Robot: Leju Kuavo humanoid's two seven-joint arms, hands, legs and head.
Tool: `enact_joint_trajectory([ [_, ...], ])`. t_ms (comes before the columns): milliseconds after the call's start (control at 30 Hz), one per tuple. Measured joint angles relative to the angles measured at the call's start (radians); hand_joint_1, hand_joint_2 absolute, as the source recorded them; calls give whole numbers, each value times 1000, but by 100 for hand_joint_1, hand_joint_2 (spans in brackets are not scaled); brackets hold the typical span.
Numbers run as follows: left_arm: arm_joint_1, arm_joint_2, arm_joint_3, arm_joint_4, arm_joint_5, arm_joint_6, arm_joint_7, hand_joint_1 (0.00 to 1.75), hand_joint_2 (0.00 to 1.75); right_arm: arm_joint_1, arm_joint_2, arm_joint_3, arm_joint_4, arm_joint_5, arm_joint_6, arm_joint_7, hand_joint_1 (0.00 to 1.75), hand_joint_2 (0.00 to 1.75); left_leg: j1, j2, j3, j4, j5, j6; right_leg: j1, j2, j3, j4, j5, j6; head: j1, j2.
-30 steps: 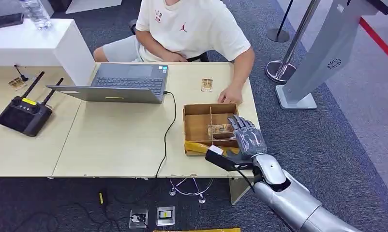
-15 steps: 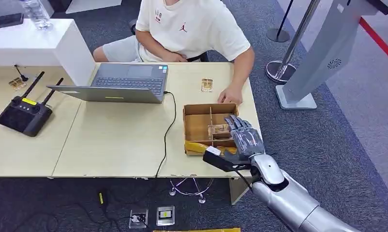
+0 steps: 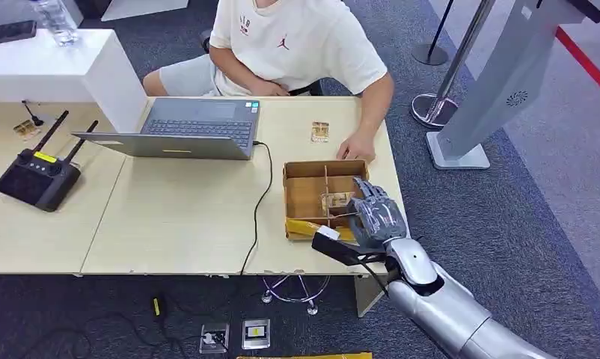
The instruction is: Pass the card to the sensor for recognition and then transmit it.
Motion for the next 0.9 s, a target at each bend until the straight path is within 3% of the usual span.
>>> enact_joint_trajectory([
  [633,0,0,0,0,2,0,2,0,0,-1,9,0,16,-1,-4,-3,175,175,0,0,0,0,0,0,0,0,0,0,0,0,0,0],
  [767,0,0,-1,0,4,0,2,0,0,-1,8,0,16,8,-24,-3,175,175,0,0,0,0,0,0,0,0,0,0,0,0,0,0],
  [900,0,-1,-7,0,8,0,2,0,0,-1,10,-1,14,51,-101,0,175,175,0,0,0,0,0,0,0,0,0,0,0,0,0,0],
])
